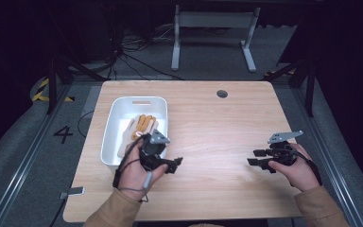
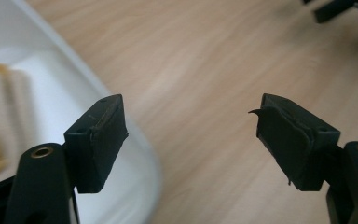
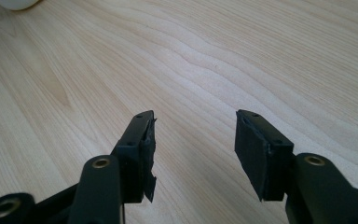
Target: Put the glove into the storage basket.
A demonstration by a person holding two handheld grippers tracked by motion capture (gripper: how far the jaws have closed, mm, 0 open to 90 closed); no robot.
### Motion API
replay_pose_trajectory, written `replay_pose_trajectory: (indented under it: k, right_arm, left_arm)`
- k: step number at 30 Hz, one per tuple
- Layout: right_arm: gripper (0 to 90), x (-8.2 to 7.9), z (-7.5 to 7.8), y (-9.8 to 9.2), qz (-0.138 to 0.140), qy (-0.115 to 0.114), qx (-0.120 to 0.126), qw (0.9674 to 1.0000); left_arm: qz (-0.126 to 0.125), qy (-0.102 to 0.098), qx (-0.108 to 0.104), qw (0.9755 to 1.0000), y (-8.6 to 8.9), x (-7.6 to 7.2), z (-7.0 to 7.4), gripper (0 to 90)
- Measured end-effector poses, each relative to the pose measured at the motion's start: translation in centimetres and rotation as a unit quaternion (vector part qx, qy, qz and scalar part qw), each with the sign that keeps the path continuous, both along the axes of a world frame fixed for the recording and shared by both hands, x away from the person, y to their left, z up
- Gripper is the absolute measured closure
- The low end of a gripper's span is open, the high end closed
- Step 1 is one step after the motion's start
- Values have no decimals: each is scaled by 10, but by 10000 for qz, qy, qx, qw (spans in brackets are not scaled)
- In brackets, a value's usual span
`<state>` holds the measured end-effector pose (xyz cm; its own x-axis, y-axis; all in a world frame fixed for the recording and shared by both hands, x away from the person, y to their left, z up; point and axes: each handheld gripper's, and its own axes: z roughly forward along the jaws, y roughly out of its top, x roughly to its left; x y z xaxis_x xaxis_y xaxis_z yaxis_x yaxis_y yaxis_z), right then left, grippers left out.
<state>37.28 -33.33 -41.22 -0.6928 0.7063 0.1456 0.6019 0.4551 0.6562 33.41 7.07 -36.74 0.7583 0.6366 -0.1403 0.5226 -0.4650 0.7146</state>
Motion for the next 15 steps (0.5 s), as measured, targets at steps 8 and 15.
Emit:
replay_pose_trajectory:
  k: [8,15]
  right_arm:
    - [474,-1,-2,-2,-16,-24,-5,10000]
    - [451,3,-8,-3,-100,-93,-11,9999]
  left_arm:
    - [-724,153,215,9970,-40,-11,-57,277]
    - [-824,274,459,9952,-46,-7,-79,255]
